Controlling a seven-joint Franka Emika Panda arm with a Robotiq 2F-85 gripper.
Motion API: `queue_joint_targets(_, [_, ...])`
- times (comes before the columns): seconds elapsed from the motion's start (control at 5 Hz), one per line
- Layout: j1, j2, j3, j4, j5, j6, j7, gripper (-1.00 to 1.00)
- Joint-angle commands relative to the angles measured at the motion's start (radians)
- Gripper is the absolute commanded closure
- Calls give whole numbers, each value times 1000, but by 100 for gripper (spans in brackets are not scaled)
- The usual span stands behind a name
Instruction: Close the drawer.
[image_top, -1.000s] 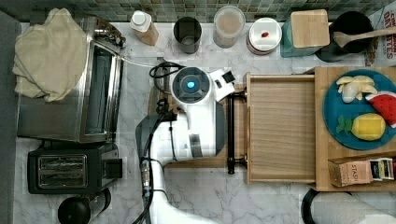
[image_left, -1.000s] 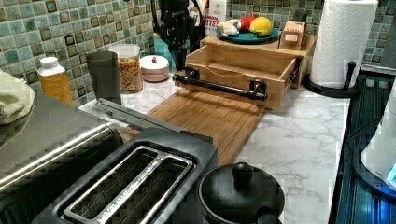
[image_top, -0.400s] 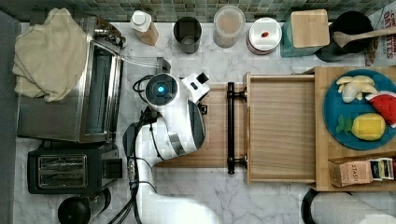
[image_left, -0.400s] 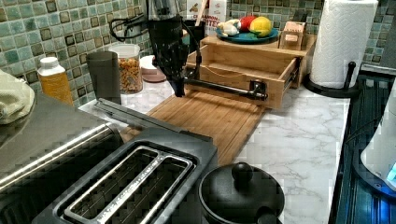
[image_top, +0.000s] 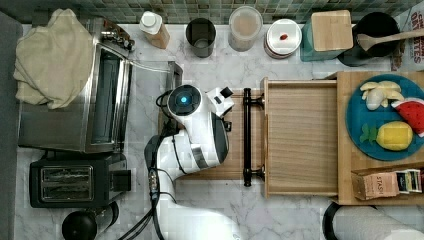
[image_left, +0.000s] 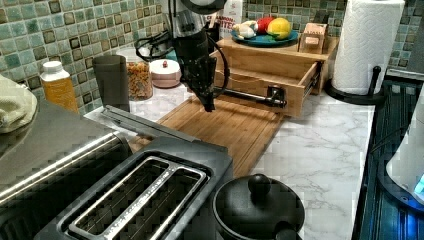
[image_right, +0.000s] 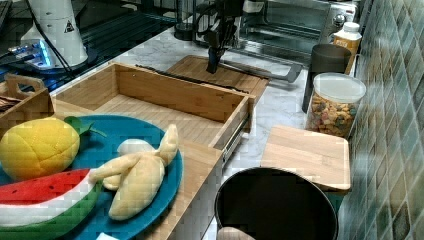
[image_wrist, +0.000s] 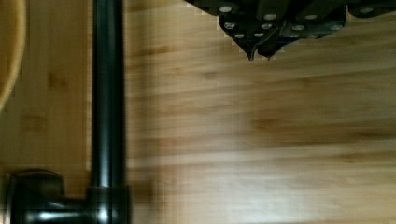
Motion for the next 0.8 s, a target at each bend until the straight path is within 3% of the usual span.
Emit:
queue_joint_targets(0.2, [-122,-80,-79,-72,-42,125,-180,100])
queue_joint_targets(0.8, [-147,-126,-212,-117,-136,165,-190,100])
